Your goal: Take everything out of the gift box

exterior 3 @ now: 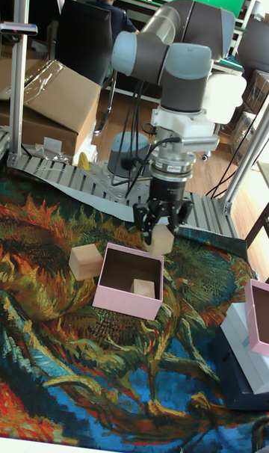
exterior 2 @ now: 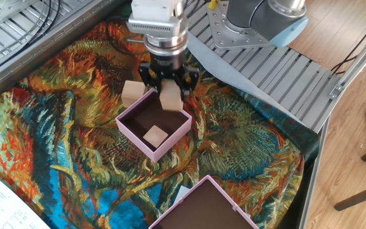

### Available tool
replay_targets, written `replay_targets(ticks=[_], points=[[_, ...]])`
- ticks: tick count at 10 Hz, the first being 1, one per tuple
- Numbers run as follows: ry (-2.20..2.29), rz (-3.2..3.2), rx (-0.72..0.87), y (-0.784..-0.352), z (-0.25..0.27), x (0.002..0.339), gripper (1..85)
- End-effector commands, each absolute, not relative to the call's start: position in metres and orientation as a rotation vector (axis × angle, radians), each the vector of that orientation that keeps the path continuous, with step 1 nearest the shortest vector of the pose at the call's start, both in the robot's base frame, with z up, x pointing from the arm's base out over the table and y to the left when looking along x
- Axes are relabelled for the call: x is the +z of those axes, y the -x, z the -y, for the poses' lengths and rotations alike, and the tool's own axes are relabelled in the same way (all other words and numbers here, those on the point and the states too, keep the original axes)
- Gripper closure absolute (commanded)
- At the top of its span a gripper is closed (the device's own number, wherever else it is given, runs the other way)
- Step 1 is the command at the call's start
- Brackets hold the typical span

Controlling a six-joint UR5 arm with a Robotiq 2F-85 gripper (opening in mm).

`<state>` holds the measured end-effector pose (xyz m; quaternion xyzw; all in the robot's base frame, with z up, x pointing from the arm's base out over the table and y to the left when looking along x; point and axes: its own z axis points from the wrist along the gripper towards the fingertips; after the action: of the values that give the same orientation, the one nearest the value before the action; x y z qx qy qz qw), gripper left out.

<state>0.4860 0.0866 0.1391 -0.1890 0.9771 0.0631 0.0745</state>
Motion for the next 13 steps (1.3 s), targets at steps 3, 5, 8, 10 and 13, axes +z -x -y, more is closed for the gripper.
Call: replay_targets(ticks=[3,5,8,10,13], points=[[0.296,-2.825,0.302,-0.534,-0.145,0.147,63.7],[0.300,-2.801,0.336,-0.545,-0.158,0.140,63.7],[0.299,-2.778,0.355,-0.560,-0.172,0.123,63.7],[0.298,-2.773,0.324,-0.571,-0.173,0.106,64.7],[0.320,-2.809,0.261,-0.574,-0.165,0.079,65.0]])
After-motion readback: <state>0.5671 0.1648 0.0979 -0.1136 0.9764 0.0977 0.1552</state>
